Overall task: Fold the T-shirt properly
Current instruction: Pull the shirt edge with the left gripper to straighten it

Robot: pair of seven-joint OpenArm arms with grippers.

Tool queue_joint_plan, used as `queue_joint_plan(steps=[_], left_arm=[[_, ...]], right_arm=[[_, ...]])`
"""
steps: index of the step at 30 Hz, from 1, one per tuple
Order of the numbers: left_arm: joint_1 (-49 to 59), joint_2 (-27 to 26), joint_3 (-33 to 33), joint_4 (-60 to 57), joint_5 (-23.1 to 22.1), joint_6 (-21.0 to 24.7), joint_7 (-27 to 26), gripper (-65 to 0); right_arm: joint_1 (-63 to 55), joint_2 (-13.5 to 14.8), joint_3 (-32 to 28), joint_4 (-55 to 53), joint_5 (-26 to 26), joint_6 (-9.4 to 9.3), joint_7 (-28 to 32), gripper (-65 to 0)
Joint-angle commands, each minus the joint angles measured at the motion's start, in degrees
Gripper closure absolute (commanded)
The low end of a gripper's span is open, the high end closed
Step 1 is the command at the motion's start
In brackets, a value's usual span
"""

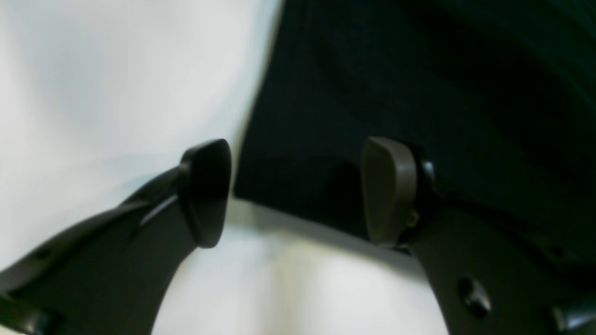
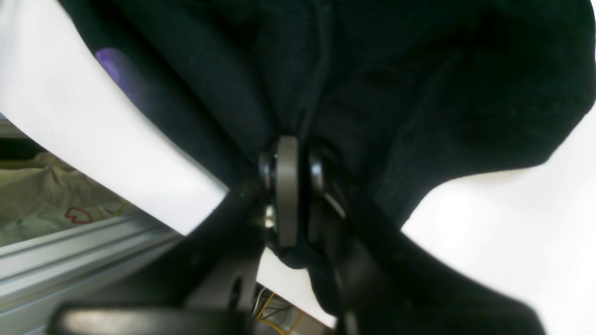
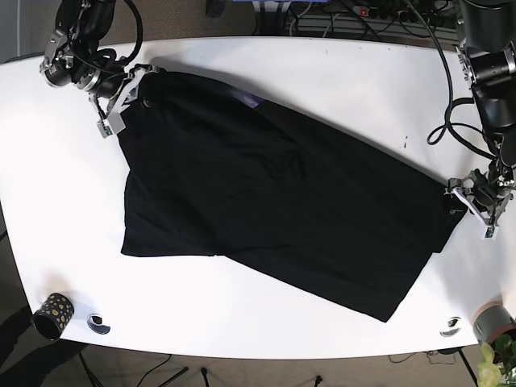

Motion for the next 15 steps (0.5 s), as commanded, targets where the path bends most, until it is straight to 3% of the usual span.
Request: queue_joint_plan(steps=[1,15], left_arm=[[-1.2,-1.3,-0.2,0.9,-0.3,0.1,-1.0,-40.0],[0.3,-1.2,3.3,-2.6,-0.4,2.5,-1.6,-39.7]], right_arm=[[0.3,0.6,0.3,0.8,1.1,0.34,0.9,0.0],[0.3,0.6,0.3,1.1,1.5,0.34,0.9,0.0]])
